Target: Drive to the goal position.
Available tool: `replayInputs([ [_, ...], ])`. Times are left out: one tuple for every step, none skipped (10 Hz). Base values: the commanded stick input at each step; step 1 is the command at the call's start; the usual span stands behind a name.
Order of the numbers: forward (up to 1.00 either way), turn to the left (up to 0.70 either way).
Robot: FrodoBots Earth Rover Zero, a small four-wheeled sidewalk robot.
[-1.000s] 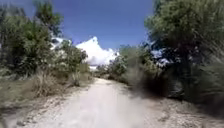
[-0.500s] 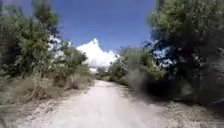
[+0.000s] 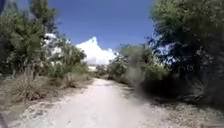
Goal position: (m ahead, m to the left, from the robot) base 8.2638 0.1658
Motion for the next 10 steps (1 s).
replayInputs([
  [0.44, 0.25],
  [0.44, 0.22],
  [0.44, 0.13],
  [0.44, 0.02],
  [0.44, 0.02],
  [0.44, 0.02],
  [0.44, 0.02],
  [0.44, 0.02],
  [0.44, 0.02],
  [0.44, 0.02],
])
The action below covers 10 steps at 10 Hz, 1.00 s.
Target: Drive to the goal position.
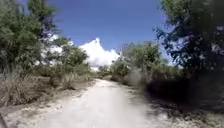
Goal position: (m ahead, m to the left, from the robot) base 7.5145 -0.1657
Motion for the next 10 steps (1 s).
replayInputs([
  [0.44, 0.02],
  [0.44, 0.02],
  [0.44, 0.02],
  [0.44, 0.27],
  [0.44, 0.27],
  [0.44, 0.25],
  [0.44, 0.15],
  [0.44, 0.02],
  [0.44, 0.02],
  [0.44, 0.02],
])
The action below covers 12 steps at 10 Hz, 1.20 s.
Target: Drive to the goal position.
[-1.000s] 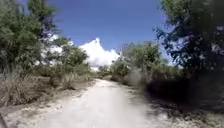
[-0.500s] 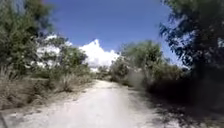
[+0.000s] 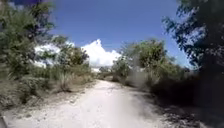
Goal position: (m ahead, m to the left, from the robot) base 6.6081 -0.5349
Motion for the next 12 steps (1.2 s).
replayInputs([
  [0.44, 0.02],
  [0.44, 0.02],
  [0.44, 0.02],
  [0.44, 0.02],
  [0.44, 0.02],
  [0.44, 0.02],
  [0.44, 0.02],
  [0.44, 0.02],
  [0.44, 0.02],
  [0.44, 0.02],
  [0.44, 0.02],
  [0.44, 0.02],
])
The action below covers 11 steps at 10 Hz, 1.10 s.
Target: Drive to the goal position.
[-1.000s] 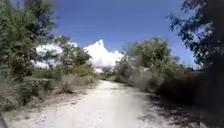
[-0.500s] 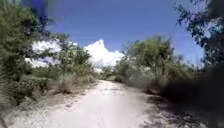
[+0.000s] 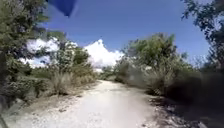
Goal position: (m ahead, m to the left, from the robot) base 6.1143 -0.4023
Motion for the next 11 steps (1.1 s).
replayInputs([
  [0.44, 0.02],
  [0.44, 0.02],
  [0.44, 0.02],
  [0.44, 0.02],
  [0.44, 0.02],
  [0.44, 0.02],
  [0.44, 0.02],
  [0.44, 0.02],
  [0.44, 0.02],
  [0.44, 0.1],
  [0.44, 0.19],
])
